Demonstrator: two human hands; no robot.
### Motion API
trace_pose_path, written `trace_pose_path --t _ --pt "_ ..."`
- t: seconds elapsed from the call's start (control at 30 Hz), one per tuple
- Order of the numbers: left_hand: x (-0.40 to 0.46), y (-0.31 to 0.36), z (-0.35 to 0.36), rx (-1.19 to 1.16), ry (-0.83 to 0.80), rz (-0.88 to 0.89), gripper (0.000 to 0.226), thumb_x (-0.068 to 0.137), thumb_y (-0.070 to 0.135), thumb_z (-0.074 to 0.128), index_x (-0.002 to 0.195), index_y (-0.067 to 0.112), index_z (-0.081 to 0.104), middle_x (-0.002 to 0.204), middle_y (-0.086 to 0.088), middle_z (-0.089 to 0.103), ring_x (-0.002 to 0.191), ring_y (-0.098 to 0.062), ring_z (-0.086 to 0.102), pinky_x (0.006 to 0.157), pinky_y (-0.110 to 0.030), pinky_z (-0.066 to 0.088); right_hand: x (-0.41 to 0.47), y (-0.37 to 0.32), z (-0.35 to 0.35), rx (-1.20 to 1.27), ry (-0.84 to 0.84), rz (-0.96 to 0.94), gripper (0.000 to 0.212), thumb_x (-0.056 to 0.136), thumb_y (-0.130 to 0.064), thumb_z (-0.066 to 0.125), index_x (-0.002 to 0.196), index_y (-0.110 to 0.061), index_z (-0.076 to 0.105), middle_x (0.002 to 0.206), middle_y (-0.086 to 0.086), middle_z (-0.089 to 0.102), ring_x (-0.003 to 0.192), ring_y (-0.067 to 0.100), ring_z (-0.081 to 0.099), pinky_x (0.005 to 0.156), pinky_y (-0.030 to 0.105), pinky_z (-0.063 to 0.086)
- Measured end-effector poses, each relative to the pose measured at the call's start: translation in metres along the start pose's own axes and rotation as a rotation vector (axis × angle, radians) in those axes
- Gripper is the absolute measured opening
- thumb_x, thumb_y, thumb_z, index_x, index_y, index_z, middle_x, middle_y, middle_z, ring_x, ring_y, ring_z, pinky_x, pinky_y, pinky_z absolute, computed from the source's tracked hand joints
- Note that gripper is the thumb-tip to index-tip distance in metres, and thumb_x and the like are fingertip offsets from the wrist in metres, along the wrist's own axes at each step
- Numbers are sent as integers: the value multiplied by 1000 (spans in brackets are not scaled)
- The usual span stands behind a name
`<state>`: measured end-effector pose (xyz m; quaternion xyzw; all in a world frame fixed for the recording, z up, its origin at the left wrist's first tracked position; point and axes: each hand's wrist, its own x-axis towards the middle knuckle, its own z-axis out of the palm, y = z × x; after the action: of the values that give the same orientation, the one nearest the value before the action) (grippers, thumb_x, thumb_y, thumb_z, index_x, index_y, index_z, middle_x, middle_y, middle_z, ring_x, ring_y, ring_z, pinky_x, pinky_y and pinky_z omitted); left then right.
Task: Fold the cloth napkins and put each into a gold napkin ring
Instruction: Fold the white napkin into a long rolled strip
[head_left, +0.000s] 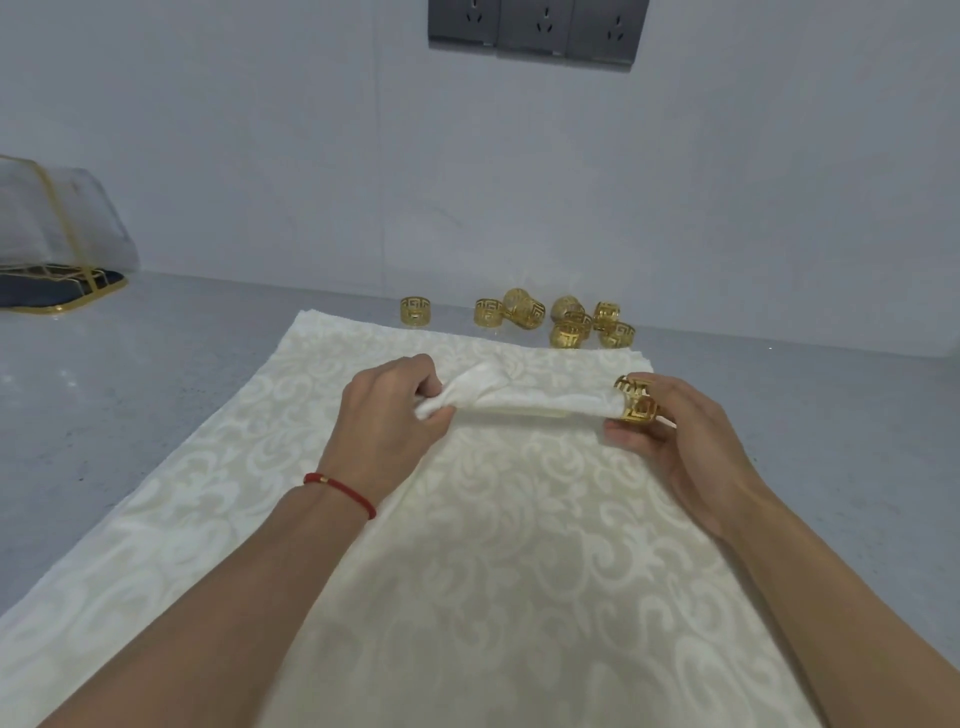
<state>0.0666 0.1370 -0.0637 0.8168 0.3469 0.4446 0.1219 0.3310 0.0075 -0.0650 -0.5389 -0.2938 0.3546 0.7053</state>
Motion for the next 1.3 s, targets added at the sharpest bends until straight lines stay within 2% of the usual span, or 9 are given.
trace_pose_path --t 0.3,0.43,0.57,0.7,0.8,0.9,1.07,1.2,1.3 --pt "-3 2 -2 -54 -5 10 22 73 13 83 72 15 61 76 8 69 73 -15 65 67 -41 54 -10 -3 -2 -53 -184 -6 23 98 -10 61 117 -2 71 105 20 71 96 39 72 89 46 61" --pt "-3 6 -3 -117 -22 31 24 73 12 84 70 18 61 76 7 69 75 -14 67 70 -42 56 -18 -7 3 -89 -301 -18 37 79 -19 78 114 -6 73 113 24 72 102 43 72 94 46 59" --pt "-4 6 -2 -119 -61 66 23 73 12 84 72 17 62 77 7 70 74 -14 67 70 -41 55 -27 -11 8 -493 -274 -154 26 76 -20 88 99 -24 79 106 0 77 93 22 75 82 32 59" --pt "-3 4 -2 -99 -85 73 24 74 13 83 72 18 60 79 9 70 75 -11 67 70 -39 55 -25 -17 5 -821 -253 -302 37 61 -29 98 90 -35 76 99 -16 76 96 2 70 84 23 49" --pt "-4 6 -1 -109 -121 64 24 73 14 83 70 20 60 79 11 71 74 -9 66 70 -38 55 -31 -14 11 -1031 -277 -423 38 63 -40 95 92 -38 71 97 -22 73 105 -2 64 89 24 48" --pt "-7 10 1 -134 -156 67 26 73 15 83 69 23 59 78 10 71 74 -11 66 69 -38 54 -38 -10 28 -1194 -303 -538 34 75 -46 86 99 -37 65 102 -24 68 124 7 49 100 28 44" --pt "-8 13 0 -208 -185 39 23 73 17 84 72 21 62 80 6 71 78 -15 68 72 -40 54 -46 -1 45 -1014 -83 -595 29 78 -39 86 96 -29 64 96 -20 70 95 -1 63 79 14 47" --pt "-7 16 -3 -237 -227 46 27 73 15 85 71 23 59 82 7 71 80 -17 68 73 -43 56 -44 1 43 -920 -100 -554 32 76 -33 88 100 -31 67 99 -22 73 99 -7 66 83 8 47" --pt "-7 17 -7 -243 -268 52 25 73 11 84 71 20 60 84 8 72 81 -17 69 74 -43 57 -42 -1 39 -911 -145 -568 38 75 -30 90 106 -31 67 105 -24 73 103 -8 66 89 13 51"
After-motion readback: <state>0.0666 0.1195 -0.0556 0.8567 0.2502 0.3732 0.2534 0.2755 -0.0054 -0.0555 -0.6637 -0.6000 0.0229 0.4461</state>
